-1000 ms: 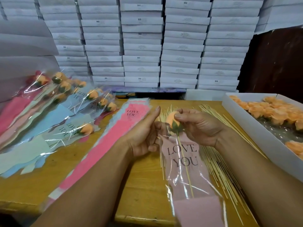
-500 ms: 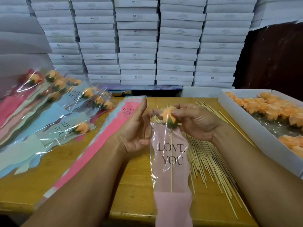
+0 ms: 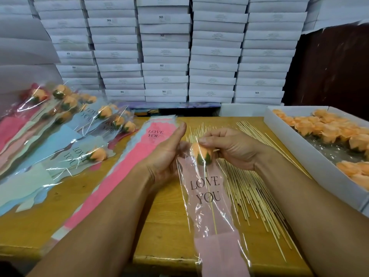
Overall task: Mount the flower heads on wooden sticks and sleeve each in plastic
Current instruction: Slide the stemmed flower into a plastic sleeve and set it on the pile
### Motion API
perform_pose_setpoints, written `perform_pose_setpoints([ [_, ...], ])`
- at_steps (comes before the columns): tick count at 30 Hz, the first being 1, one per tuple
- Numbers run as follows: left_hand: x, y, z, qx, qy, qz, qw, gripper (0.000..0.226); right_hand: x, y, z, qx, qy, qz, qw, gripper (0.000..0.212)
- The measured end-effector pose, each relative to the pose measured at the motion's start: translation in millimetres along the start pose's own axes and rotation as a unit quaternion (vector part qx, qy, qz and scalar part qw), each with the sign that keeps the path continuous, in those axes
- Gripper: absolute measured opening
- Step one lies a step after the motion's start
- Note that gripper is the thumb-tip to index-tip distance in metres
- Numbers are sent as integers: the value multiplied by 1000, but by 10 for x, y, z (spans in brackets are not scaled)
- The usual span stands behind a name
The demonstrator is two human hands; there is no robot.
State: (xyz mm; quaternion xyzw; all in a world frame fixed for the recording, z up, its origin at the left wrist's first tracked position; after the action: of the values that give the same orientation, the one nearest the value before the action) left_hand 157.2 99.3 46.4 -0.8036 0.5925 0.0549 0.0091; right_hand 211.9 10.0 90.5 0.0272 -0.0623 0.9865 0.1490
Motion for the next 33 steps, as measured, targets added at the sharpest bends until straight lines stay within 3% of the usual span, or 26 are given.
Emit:
perform_pose_setpoints([
  [5, 50, 69, -70, 8, -9, -7, 1000, 94, -75, -7, 5, -7, 35, -25, 999, 23],
  [11, 68, 60, -73, 19, 13, 3, 1000, 63, -167, -18, 43, -37, -1, -35, 999, 19],
  [17, 37, 101, -129, 17, -57, -37, 998, 60, -489, -1, 132, -82, -7, -148, 986, 25],
  [23, 252, 255, -52, -69, -68, 50, 994, 45, -988, 126, 105, -90, 5, -319, 944, 15],
  [27, 177, 407, -76, -88, -197, 53, 975, 42, -1332, 277, 62, -94, 11, -437, 894, 9],
  [30, 183, 555, -56, -81, -217, 69, 970, 20, -1461, 378, 75, -111, 23, -485, 867, 13],
  [33, 197, 643, -1, -76, -216, 77, 970, 19, -1538, 418, 67, -118, 21, -506, 854, 11],
])
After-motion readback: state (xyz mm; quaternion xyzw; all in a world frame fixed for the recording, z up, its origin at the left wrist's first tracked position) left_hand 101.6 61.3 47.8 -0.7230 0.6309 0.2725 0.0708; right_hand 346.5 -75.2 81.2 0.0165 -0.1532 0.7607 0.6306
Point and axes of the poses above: each hand's wrist, its own y-axis away from the middle knuckle, its own x-axis out of the palm, z = x × y, the point moved 10 cm from there along -y, towards the middle knuckle, and after that the axes turned 13 degrees about -y, right-handed, at the moved point
